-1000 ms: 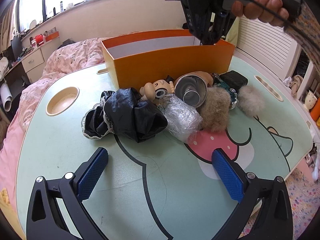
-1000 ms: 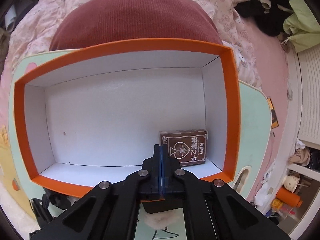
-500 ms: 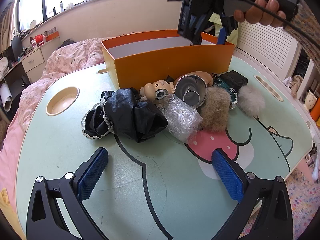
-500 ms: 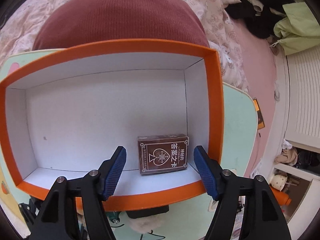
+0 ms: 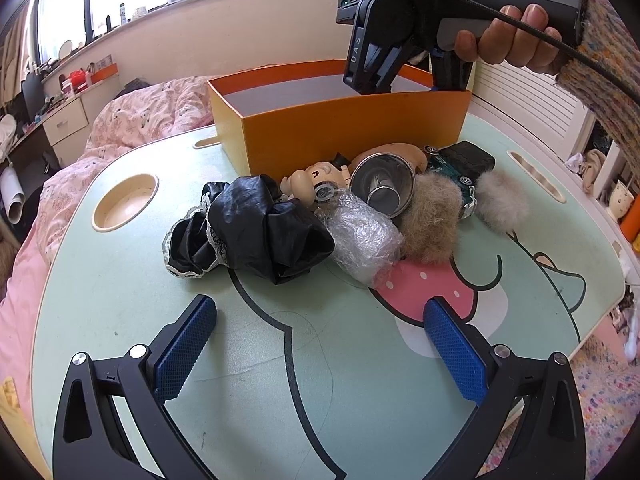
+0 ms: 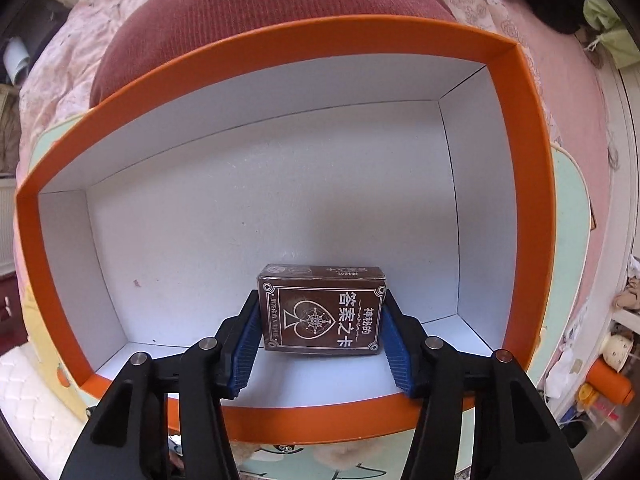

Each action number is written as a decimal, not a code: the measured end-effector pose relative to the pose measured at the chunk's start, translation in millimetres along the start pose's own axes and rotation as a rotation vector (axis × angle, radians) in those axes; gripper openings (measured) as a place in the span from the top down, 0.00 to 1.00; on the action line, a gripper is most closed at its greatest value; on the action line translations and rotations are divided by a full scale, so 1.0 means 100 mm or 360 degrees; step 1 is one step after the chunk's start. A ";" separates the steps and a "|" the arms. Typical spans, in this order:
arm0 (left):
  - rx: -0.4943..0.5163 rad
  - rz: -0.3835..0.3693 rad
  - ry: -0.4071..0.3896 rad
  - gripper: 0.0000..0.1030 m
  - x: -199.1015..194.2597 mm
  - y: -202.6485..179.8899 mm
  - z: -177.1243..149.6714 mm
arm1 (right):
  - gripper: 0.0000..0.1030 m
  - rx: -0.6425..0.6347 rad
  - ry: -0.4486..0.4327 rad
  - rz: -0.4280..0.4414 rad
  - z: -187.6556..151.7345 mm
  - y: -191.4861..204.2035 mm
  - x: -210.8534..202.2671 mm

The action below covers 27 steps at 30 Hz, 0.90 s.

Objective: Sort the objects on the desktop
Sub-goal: 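Lift the brown card box out and set it before the pompoms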

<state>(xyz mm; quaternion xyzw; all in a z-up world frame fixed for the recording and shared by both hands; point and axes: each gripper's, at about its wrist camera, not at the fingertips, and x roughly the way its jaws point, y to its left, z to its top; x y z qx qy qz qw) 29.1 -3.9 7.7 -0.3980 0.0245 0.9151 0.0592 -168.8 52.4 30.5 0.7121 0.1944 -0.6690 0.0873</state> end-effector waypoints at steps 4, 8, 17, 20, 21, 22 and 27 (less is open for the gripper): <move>0.0000 0.0000 0.0000 0.00 0.00 0.00 0.00 | 0.47 -0.0009 -0.0178 0.0098 -0.20 0.02 -0.31; 0.0000 0.0000 0.0000 0.00 0.00 0.00 0.00 | 0.47 -0.0104 -0.0408 0.0152 -0.53 0.00 -0.80; 0.0000 0.0000 0.0000 0.00 0.00 0.01 -0.01 | 0.47 -0.0289 -0.0501 0.0260 -1.06 -0.32 -0.47; 0.0001 -0.0001 0.0000 0.00 0.00 0.01 -0.01 | 0.46 -0.0280 -0.0492 0.0289 -1.25 -0.36 -0.17; 0.0001 -0.0001 -0.0001 0.00 0.00 0.01 -0.01 | 0.46 -0.0291 -0.0493 0.0282 -1.29 -0.34 -0.09; 0.0000 -0.0002 0.0000 0.00 0.00 0.01 -0.01 | 0.46 -0.0306 -0.0493 0.0273 -1.36 -0.32 -0.01; 0.0001 0.0000 0.0000 0.00 0.00 0.01 -0.01 | 0.46 -0.0355 -0.0515 0.0271 -1.53 -0.17 0.17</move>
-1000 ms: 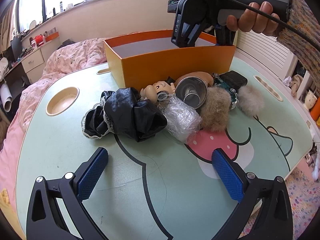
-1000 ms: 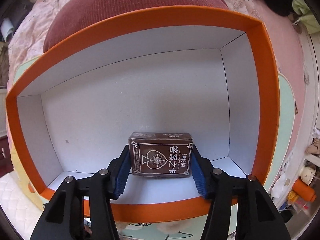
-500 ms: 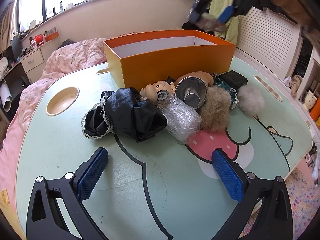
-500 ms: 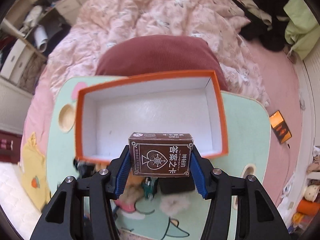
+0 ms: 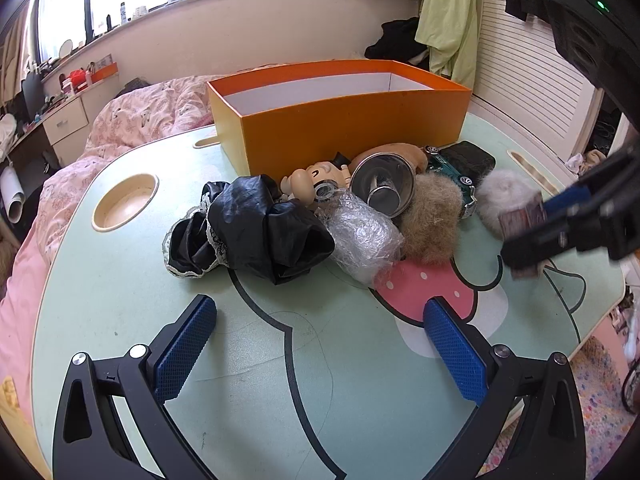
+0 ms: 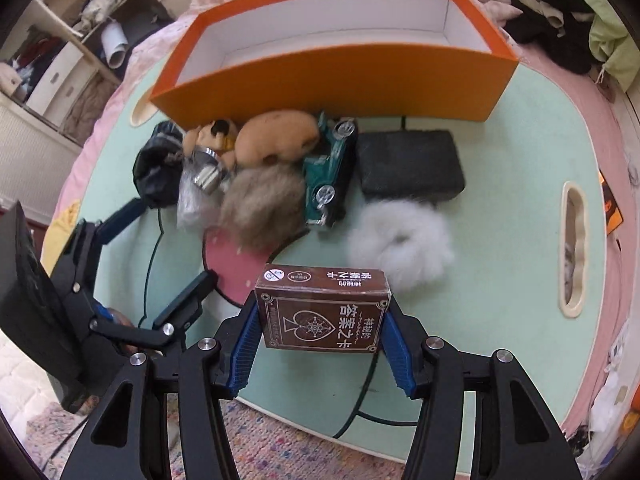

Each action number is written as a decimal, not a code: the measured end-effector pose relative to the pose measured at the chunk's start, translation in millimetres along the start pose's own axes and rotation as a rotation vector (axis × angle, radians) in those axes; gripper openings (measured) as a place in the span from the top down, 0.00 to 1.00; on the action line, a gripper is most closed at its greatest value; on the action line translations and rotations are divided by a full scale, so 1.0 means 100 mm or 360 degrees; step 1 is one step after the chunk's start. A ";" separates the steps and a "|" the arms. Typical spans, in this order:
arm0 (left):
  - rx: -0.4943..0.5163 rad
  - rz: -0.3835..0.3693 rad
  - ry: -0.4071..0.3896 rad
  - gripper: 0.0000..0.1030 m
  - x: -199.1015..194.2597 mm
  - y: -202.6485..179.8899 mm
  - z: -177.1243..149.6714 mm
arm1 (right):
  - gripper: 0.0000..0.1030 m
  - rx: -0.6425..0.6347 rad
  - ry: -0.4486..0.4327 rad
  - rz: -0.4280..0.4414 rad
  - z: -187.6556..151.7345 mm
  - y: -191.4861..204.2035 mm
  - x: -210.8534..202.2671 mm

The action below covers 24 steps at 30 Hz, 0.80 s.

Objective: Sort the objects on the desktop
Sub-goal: 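Lift the brown card box out and set it before the pompoms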

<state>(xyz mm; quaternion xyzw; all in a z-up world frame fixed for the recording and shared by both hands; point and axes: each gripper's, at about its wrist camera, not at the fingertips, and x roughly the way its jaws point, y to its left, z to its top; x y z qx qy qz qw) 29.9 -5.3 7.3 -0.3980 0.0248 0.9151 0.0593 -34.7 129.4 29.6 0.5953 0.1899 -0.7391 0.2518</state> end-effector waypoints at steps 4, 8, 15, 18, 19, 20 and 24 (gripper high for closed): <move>-0.0001 -0.0001 -0.0001 0.00 0.00 0.02 -0.01 | 0.38 -0.0045 -0.0097 -0.0065 0.06 0.10 0.09; -0.0001 -0.0002 0.0000 0.00 0.01 0.02 -0.01 | 0.31 0.0042 -0.0376 0.0033 0.03 0.07 -0.04; 0.0000 -0.0004 0.0000 0.00 0.01 0.02 -0.01 | 0.17 0.0195 -0.0803 0.0018 -0.53 -0.15 -0.21; 0.0000 -0.0004 0.0000 0.00 0.01 0.02 -0.01 | 0.16 0.0183 -0.0886 -0.0004 -0.79 -0.21 -0.15; 0.0000 -0.0003 0.0000 0.00 0.01 0.02 -0.01 | 0.16 0.0159 -0.0898 -0.0034 -0.85 -0.21 -0.10; 0.0000 -0.0003 0.0000 0.00 0.01 0.02 -0.01 | 0.16 0.0135 -0.0900 -0.0063 -0.89 -0.19 -0.05; 0.0001 -0.0003 0.0000 0.00 0.01 0.02 -0.01 | 0.11 0.0057 -0.0917 -0.0127 -1.00 -0.23 -0.02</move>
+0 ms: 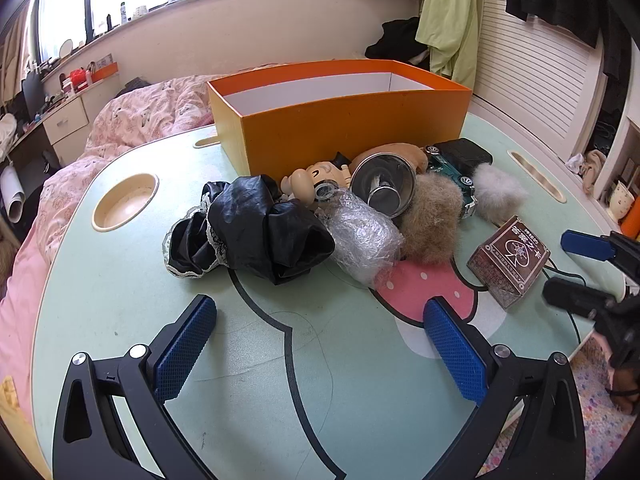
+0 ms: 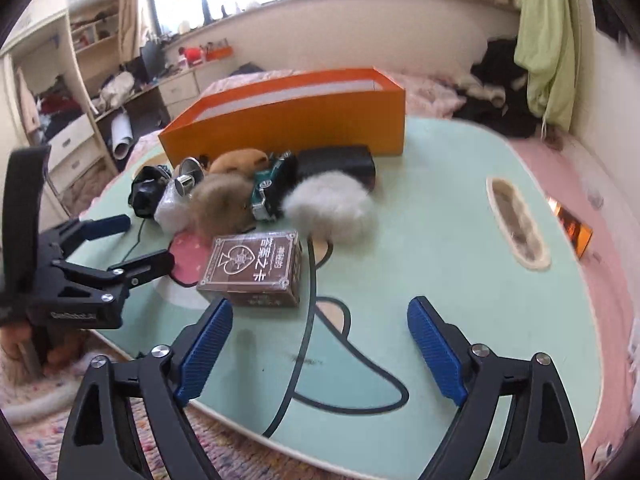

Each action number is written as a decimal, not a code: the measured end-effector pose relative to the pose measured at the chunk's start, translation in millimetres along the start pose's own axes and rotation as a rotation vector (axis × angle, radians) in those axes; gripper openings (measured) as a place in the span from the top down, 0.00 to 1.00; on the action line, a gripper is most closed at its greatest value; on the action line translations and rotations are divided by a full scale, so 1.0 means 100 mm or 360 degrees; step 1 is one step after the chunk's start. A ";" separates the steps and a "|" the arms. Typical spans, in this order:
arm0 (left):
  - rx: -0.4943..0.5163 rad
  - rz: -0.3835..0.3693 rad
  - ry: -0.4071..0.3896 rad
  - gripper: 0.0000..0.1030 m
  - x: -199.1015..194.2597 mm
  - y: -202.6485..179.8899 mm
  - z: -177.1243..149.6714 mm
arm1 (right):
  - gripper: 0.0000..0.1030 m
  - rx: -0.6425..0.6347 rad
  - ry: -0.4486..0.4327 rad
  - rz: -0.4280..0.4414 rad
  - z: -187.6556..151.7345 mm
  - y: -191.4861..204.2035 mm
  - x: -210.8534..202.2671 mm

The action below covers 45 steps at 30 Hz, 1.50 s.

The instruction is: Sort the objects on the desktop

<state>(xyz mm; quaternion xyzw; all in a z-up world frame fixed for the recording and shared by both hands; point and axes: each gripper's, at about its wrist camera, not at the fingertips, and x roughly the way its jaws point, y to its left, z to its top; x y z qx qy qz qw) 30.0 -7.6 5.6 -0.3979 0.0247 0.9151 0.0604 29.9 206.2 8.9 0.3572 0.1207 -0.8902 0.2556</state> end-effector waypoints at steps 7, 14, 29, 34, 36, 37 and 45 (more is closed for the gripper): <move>0.0002 0.0003 0.0001 0.00 -0.01 -0.03 -0.01 | 0.00 -0.0175 -0.0005 -0.0010 -0.05 0.13 0.08; 0.0004 0.0004 0.0000 0.00 -0.01 -0.03 -0.01 | 0.00 -0.0163 -0.0012 -0.0002 -0.04 0.12 0.08; -0.0079 -0.0463 -0.0072 0.00 -0.41 0.05 0.17 | 0.00 -0.0144 -0.0014 0.0008 -0.04 0.14 0.09; -0.0185 -0.0731 -0.0035 0.00 -0.42 0.16 0.60 | 0.00 -0.0140 -0.0015 0.0010 -0.04 0.14 0.09; -0.0200 -0.0804 0.0027 0.00 -0.32 0.14 0.73 | 0.00 -0.0139 -0.0015 0.0010 -0.04 0.14 0.10; -0.0198 -0.0813 0.0052 0.00 -0.26 0.12 0.79 | 0.00 -0.0138 -0.0015 0.0011 -0.04 0.14 0.10; -0.0266 -0.0666 0.0162 0.00 0.16 0.20 1.03 | 0.00 -0.0126 -0.0017 0.0016 -0.05 0.14 0.10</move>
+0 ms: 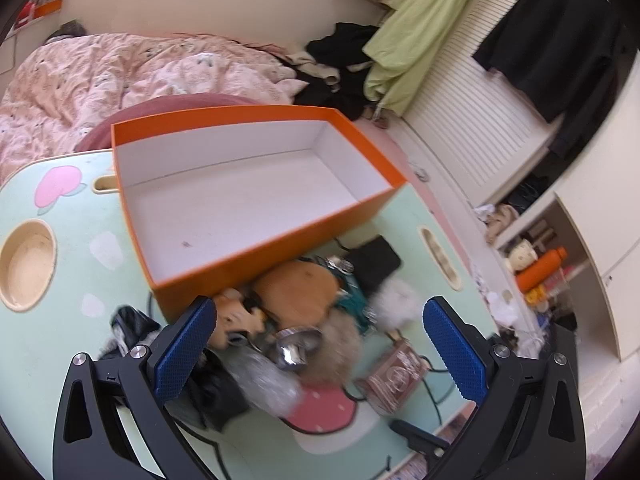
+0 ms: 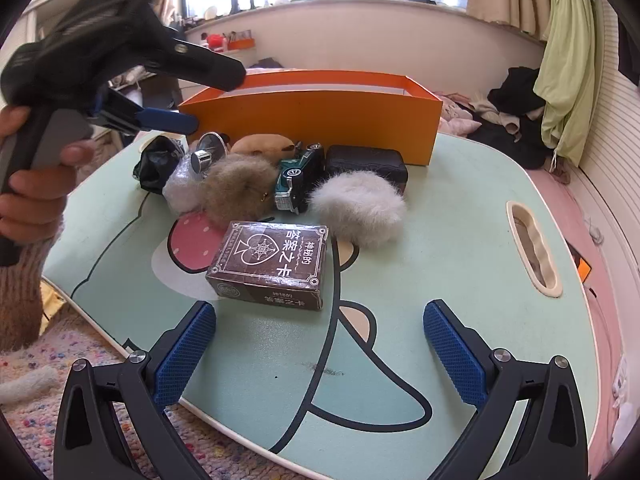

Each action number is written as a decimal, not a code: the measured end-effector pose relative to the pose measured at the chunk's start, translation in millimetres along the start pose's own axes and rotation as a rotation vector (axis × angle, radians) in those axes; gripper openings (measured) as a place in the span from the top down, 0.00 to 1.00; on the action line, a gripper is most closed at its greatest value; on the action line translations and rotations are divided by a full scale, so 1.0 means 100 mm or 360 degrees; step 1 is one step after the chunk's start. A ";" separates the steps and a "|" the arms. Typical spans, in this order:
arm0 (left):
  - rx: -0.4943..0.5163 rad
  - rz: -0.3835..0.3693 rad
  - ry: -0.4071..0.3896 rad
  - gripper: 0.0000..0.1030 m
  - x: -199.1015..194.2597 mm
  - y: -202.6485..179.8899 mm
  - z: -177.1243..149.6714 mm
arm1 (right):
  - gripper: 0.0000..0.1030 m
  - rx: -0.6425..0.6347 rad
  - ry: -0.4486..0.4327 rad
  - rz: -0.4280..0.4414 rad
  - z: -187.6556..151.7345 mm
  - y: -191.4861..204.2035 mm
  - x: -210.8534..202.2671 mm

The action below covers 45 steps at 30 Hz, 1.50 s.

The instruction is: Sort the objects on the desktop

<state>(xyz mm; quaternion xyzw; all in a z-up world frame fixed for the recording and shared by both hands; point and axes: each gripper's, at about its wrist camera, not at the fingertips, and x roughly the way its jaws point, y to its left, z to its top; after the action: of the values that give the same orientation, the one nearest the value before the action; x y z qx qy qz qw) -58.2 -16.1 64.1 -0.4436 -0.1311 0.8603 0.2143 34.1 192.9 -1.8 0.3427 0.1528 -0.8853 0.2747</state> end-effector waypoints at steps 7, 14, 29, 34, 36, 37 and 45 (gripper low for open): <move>-0.0088 0.0037 0.0045 0.00 0.04 0.23 0.09 | 0.00 0.0004 -0.0001 0.0002 0.00 0.00 0.00; 0.0074 0.0150 -0.0200 0.00 -0.54 -0.01 -0.23 | 0.00 0.0009 -0.0002 0.0004 -0.01 0.00 0.00; 0.0188 0.0746 -0.0088 0.00 -0.15 0.08 -1.14 | 0.00 0.0014 -0.0006 0.0007 -0.02 0.01 0.00; 0.0224 0.0724 -0.0145 0.00 -0.11 0.05 -1.20 | 0.00 0.0014 -0.0008 0.0008 -0.02 0.05 -0.01; 0.0237 0.0713 -0.0160 0.00 -0.11 0.06 -1.21 | 0.00 0.0018 -0.0008 0.0010 -0.02 0.05 -0.01; 0.0243 0.0708 -0.0168 0.00 -0.11 0.07 -1.22 | 0.00 0.0018 -0.0009 0.0010 -0.02 0.05 -0.01; 0.0284 0.0679 -0.0209 0.00 -0.11 0.00 -1.19 | 0.00 0.0022 -0.0009 0.0013 -0.03 0.05 -0.02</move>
<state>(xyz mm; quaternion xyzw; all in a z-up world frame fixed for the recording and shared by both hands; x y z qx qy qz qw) 45.0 -17.4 3.2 -0.3837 0.0285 0.9213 0.0569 39.3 190.6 -2.9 0.3427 0.1444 -0.8862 0.2763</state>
